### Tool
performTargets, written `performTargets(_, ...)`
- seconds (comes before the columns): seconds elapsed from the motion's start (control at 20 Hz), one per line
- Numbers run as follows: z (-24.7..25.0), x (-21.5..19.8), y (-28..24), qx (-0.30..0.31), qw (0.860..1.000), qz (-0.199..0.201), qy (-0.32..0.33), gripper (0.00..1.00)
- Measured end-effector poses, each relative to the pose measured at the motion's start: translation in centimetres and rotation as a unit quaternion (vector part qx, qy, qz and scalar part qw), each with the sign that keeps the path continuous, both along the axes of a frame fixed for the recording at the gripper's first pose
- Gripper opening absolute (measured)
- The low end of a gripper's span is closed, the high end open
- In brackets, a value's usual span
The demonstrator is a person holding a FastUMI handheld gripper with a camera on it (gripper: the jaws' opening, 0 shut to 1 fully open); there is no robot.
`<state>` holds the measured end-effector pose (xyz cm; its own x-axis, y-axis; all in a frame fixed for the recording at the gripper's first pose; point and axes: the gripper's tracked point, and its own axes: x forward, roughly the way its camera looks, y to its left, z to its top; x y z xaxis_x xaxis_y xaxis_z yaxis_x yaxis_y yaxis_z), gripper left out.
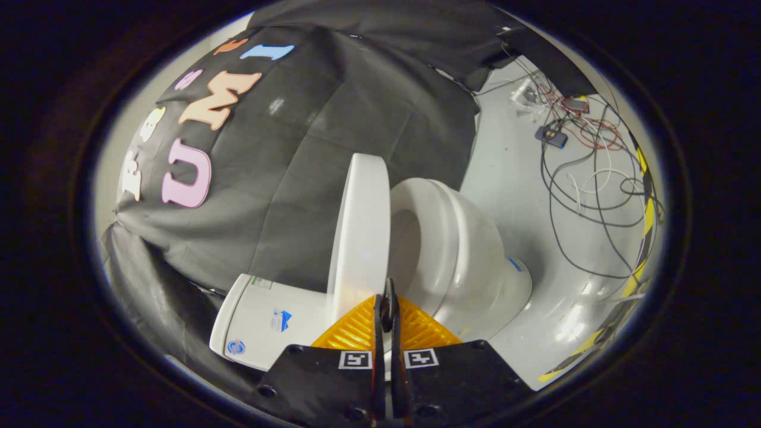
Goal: Open the toilet lid.
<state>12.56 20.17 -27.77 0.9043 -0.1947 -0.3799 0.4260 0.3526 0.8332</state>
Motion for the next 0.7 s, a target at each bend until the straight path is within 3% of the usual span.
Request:
performTargets(0.2, 3.4, 0.4, 0.9, -0.067, 0.997, 0.031, 0.032, 0.05)
performTargets(0.55, 11.7, 2.7, 4.5, -0.164, 0.986, 0.038, 0.006, 0.05)
performTargets(0.7, 14.2, 4.0, 6.7, -0.215, 0.975, 0.056, 0.011, 0.06)
